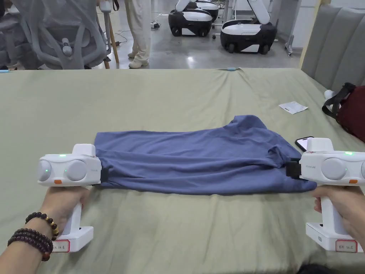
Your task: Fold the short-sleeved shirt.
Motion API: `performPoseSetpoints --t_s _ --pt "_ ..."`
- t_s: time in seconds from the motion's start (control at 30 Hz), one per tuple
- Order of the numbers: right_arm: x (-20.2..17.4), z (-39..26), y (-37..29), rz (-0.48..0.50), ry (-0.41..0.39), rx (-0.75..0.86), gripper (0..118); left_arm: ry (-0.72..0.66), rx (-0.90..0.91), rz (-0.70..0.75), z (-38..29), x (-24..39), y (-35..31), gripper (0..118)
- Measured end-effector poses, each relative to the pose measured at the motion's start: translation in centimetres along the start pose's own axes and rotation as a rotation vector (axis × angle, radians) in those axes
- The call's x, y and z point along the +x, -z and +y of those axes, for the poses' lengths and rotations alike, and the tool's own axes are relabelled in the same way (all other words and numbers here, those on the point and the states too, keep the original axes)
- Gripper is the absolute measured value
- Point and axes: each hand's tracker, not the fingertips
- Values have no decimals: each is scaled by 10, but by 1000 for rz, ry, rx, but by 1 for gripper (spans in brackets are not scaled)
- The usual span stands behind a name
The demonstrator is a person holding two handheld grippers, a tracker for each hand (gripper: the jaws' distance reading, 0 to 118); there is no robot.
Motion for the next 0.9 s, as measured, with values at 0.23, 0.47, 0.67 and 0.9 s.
performPoseSetpoints --t_s 0.23,0.47,0.67,0.9 --pt "5 0 41 -32 -10 -127 94 16 -4 3 -1 0 2 7" --pt "-15 -12 43 39 -20 -188 41 29 -3 11 -5 1 -1 7" --pt "-32 -12 21 2 -87 -165 9 23 10 13 -9 1 -21 7" --pt "-12 -40 -30 -2 -84 -144 10 36 2 0 -42 -3 -83 7"
